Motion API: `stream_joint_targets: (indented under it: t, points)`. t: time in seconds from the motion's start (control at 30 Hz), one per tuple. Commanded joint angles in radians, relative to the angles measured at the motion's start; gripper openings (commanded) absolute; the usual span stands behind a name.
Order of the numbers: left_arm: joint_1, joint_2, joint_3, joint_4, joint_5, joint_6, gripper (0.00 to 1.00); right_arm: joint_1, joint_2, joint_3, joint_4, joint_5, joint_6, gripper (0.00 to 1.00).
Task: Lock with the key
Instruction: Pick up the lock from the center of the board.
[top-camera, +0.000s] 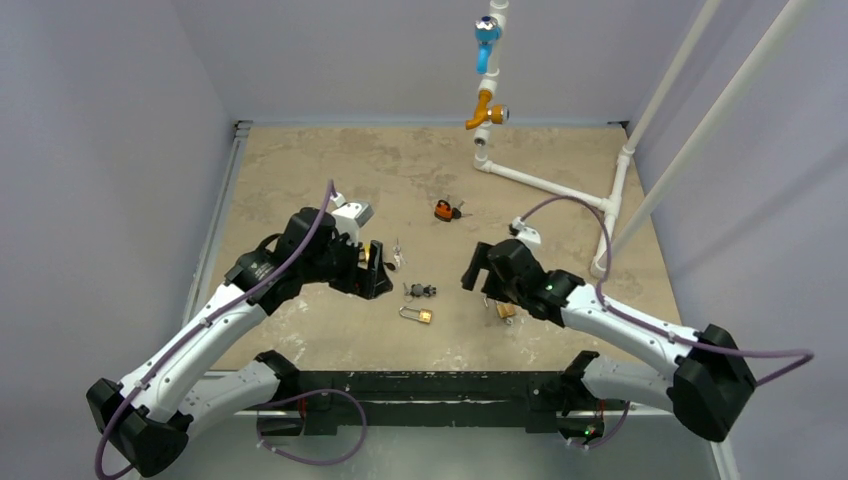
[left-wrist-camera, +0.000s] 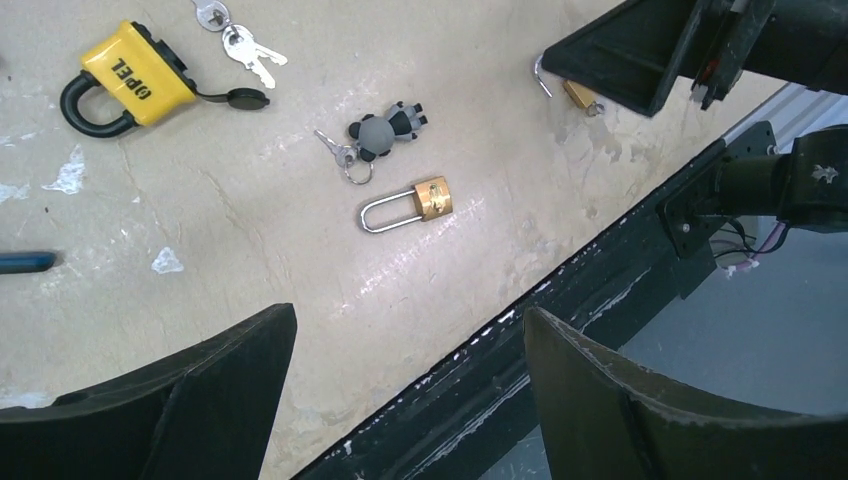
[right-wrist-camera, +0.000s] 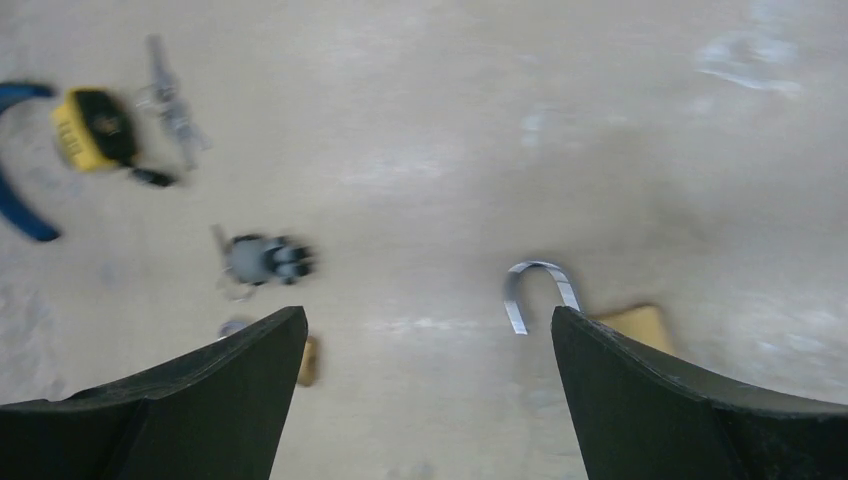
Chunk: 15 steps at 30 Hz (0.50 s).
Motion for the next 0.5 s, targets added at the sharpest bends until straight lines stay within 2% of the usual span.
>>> stream_joint_targets:
  t: [0.0, 0.1, 0.2, 0.27, 0.47]
  points:
    - [-0.001, 0.002, -0.011, 0.036, 0.064, 0.007, 0.84, -0.069, -0.148, -0.115, -0.118, 0.121, 0.136, 0.93]
    - [-0.001, 0.009, -0.017, 0.044, 0.088, 0.002, 0.84, -0.083, -0.239, -0.168, -0.149, 0.149, 0.181, 0.92]
    - [-0.002, 0.016, -0.017, 0.048, 0.102, -0.001, 0.84, -0.094, -0.262, -0.210, -0.166, 0.145, 0.211, 0.90]
    - [-0.002, 0.017, -0.016, 0.049, 0.104, -0.003, 0.84, -0.096, -0.249, -0.226, -0.172, 0.137, 0.222, 0.83]
    - [-0.002, 0.021, -0.019, 0.049, 0.105, -0.003, 0.84, -0.097, -0.165, -0.224, -0.173, 0.151, 0.216, 0.74]
